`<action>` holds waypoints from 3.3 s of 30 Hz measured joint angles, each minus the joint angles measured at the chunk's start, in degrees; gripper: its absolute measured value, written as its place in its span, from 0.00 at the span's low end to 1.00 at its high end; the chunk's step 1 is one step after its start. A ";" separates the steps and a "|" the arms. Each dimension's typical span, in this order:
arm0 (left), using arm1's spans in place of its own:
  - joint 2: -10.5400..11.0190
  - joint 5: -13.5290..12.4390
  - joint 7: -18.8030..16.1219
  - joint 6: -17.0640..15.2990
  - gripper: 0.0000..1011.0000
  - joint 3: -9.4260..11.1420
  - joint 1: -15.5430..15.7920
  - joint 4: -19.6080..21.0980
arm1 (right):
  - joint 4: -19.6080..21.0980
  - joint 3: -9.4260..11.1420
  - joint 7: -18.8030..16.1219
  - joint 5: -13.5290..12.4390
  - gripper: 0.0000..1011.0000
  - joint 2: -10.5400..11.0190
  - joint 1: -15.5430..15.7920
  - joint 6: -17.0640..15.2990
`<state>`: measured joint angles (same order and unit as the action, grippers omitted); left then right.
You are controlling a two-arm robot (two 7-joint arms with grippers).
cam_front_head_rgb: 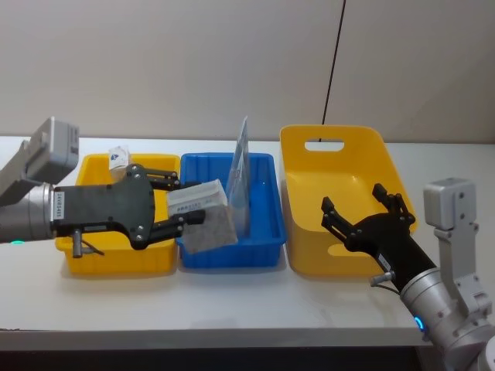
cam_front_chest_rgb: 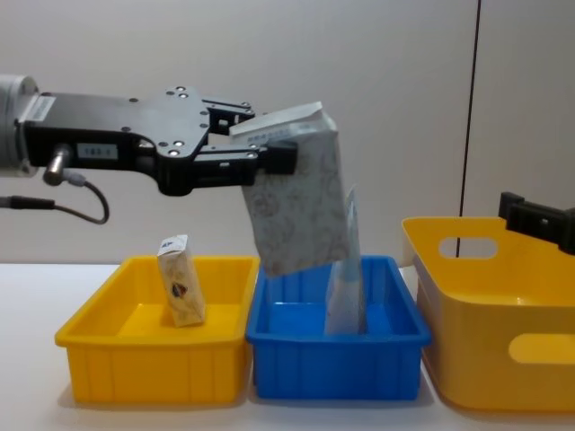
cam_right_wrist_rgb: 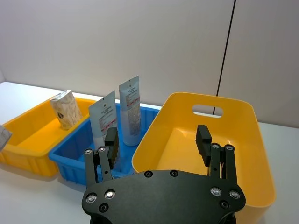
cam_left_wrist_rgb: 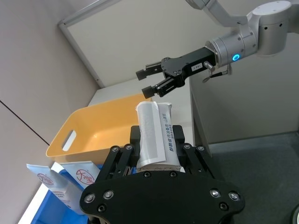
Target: Bimanual collaborative sorting of washing and personal care products
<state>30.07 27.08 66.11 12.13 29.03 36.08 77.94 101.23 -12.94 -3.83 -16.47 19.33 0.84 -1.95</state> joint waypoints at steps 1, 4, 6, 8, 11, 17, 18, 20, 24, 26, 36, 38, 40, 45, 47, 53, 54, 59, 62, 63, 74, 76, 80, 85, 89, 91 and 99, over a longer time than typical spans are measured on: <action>0.10 0.12 0.15 0.11 0.36 0.00 -0.02 -0.07 | 0.00 0.00 0.00 0.00 0.99 0.00 0.00 0.00; 0.34 0.35 0.47 0.38 0.36 0.02 -0.06 -0.26 | 0.00 0.00 0.00 0.00 0.99 0.00 0.00 0.00; 0.57 0.60 0.81 0.65 0.36 0.05 -0.09 -0.46 | 0.00 0.00 0.00 0.00 0.99 0.00 0.00 0.00; 0.73 0.82 1.18 0.93 0.36 0.10 -0.09 -0.60 | 0.00 0.00 0.00 0.00 0.99 0.00 0.00 0.00; 0.88 1.09 1.61 1.28 0.36 0.21 0.00 -0.76 | 0.00 0.00 0.00 0.00 0.99 0.00 0.00 0.00; 1.15 1.41 2.09 1.71 0.36 0.48 0.30 -0.87 | 0.00 0.00 0.00 0.00 0.99 0.00 0.00 0.00; 1.18 1.44 2.11 1.74 0.36 0.51 0.35 -0.87 | 0.00 0.00 0.00 0.00 0.99 0.00 0.00 0.00; 1.25 1.47 2.17 1.79 0.36 0.57 0.40 -0.88 | 0.00 0.00 0.00 0.00 0.99 0.00 0.00 0.00; 1.38 1.58 2.29 1.87 0.36 0.70 0.56 -0.90 | 0.00 0.00 0.00 0.00 0.99 0.00 0.00 0.00; 1.44 1.62 2.33 1.91 0.36 0.75 0.60 -0.90 | 0.00 0.00 0.00 0.00 0.99 0.00 0.00 0.00; 1.57 1.69 2.45 2.00 0.36 0.87 0.76 -0.90 | -0.26 0.22 -0.23 -0.19 0.99 -0.16 -0.07 0.25; 1.58 1.70 2.45 2.01 0.36 0.88 0.77 -0.90 | -0.44 0.31 -0.56 -0.45 0.99 -0.18 -0.19 0.48; 1.59 1.71 2.47 2.02 0.36 0.89 0.79 -0.90 | -0.83 0.49 -1.45 -1.05 0.99 -0.18 -0.51 0.98; 1.62 1.74 2.49 2.04 0.36 0.92 0.81 -0.90 | -1.96 0.79 -4.16 -2.54 0.99 0.05 -1.56 1.90; 1.63 1.75 2.51 2.05 0.36 0.94 0.82 -0.90 | -2.61 0.89 -5.69 -3.38 0.99 0.24 -2.18 2.27; 1.66 1.77 2.54 2.07 0.36 0.96 0.86 -0.90 | -4.86 0.98 -10.59 -5.92 0.99 1.03 -4.47 3.04; 1.66 1.78 2.54 2.07 0.36 0.96 0.86 -0.90 | -5.13 0.95 -11.17 -6.22 0.99 1.16 -4.88 3.13; 1.67 1.78 2.54 2.06 0.36 0.96 0.87 -0.90 | -7.32 0.54 -15.77 -8.54 0.99 1.94 -7.08 3.51; 1.67 1.78 2.54 2.07 0.36 0.97 0.87 -0.90 | -8.24 0.24 -17.68 -9.44 0.99 2.33 -8.16 3.61; 1.67 1.78 2.54 2.07 0.36 0.97 0.87 -0.90 | -8.98 0.06 -19.24 -10.14 0.99 2.57 -8.82 3.65; 1.67 1.77 2.53 2.06 0.36 0.96 0.87 -0.90 | -13.89 -1.81 -29.08 -14.31 0.99 4.21 -14.06 3.75; 1.68 1.77 2.53 2.06 0.36 0.96 0.86 -0.89 | -14.93 -2.29 -31.31 -14.99 0.99 4.49 -15.17 3.75; 1.67 1.77 2.53 2.06 0.36 0.96 0.86 -0.89 | -16.86 -3.19 -34.78 -16.17 0.99 4.91 -17.22 3.71; 1.67 1.77 2.53 2.06 0.36 0.96 0.87 -0.89 | -19.31 -4.49 -39.42 -17.38 0.99 5.29 -19.81 3.66; 1.67 1.77 2.53 2.06 0.36 0.96 0.86 -0.89 | -21.95 -5.82 -43.85 -18.31 0.99 5.52 -22.42 3.65; 1.67 1.77 2.53 2.06 0.36 0.96 0.86 -0.89 | -22.83 -6.30 -45.24 -18.53 0.99 5.55 -23.29 3.66; 1.67 1.77 2.53 2.06 0.36 0.96 0.86 -0.90 | -28.42 -9.37 -53.46 -19.43 0.99 5.34 -28.62 3.95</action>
<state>31.74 28.84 68.65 14.19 29.99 36.95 77.04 72.81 -22.31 -57.29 -35.90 24.68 -27.78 2.00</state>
